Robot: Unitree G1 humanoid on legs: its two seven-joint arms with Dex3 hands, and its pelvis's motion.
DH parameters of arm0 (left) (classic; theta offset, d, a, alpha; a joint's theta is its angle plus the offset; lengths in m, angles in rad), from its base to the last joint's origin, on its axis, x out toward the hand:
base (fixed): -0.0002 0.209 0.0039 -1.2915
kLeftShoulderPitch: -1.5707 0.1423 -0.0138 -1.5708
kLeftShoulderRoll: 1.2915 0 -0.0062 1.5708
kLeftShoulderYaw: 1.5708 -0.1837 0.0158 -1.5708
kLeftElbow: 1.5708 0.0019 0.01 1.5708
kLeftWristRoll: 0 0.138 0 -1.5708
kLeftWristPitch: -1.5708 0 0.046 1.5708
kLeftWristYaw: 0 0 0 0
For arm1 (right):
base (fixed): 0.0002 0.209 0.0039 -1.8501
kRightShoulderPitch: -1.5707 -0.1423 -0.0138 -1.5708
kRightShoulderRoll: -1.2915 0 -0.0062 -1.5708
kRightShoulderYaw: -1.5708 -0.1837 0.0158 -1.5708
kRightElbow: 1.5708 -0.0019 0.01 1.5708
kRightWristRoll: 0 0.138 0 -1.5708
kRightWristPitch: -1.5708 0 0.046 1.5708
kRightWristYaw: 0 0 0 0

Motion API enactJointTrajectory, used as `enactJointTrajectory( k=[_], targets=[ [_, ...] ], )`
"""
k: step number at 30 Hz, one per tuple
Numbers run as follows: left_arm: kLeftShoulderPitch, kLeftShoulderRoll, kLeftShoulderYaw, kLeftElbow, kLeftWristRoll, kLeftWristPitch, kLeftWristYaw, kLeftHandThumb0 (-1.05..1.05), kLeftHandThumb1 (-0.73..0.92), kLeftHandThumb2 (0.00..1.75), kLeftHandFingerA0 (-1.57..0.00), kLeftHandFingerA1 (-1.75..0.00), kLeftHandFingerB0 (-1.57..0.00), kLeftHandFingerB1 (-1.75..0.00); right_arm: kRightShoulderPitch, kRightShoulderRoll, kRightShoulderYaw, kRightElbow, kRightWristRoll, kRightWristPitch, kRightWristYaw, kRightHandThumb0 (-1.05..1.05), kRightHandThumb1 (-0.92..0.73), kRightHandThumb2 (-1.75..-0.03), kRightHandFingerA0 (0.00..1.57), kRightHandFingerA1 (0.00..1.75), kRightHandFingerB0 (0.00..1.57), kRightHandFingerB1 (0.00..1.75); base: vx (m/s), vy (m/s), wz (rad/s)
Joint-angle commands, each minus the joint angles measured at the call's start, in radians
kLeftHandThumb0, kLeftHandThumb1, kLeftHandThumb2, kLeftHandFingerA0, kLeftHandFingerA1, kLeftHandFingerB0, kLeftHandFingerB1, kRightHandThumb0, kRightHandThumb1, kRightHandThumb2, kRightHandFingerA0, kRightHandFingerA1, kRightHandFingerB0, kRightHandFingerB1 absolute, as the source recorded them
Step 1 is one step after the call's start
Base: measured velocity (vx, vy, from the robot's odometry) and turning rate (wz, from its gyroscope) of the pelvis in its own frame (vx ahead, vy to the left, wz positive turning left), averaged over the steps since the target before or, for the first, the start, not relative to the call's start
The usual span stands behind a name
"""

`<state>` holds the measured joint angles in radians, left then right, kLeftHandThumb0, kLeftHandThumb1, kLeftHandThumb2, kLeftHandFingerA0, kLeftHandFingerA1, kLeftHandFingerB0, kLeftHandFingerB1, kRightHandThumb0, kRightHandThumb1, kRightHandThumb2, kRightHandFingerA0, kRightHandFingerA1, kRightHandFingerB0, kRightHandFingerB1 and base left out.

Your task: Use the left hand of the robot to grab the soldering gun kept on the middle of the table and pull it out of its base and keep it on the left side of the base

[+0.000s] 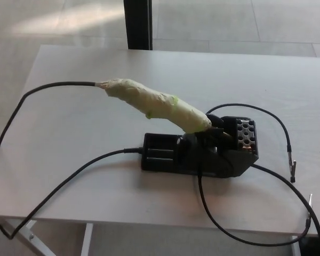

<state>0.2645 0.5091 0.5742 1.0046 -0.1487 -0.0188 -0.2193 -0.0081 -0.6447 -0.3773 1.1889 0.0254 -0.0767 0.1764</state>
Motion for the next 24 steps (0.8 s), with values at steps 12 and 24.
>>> enactJointTrajectory(
  k=[12, 24],
  targets=[
    [-0.463, 0.204, 0.066, -0.483, -0.197, 0.304, -0.063, -0.74, 0.65, 0.61, -0.71, -0.51, -0.64, -0.42, -0.008, -0.035, -0.035, 0.047, 0.052, -0.041, 0.052, -1.05, -0.25, -1.24, 0.79, 1.28, 0.16, 1.07, 0.0, 0.0, 0.0],
    [-0.849, 0.165, -0.249, -0.878, -0.157, 0.455, -0.102, -0.58, 0.76, 0.62, -0.42, -0.52, -0.35, -0.43, -0.009, -0.052, -0.032, 0.053, 0.047, -0.046, 0.052, -1.04, -0.26, -1.2, 0.7, 1.52, 0.0, 1.53, 0.0, 0.0, 0.0]
  ],
)
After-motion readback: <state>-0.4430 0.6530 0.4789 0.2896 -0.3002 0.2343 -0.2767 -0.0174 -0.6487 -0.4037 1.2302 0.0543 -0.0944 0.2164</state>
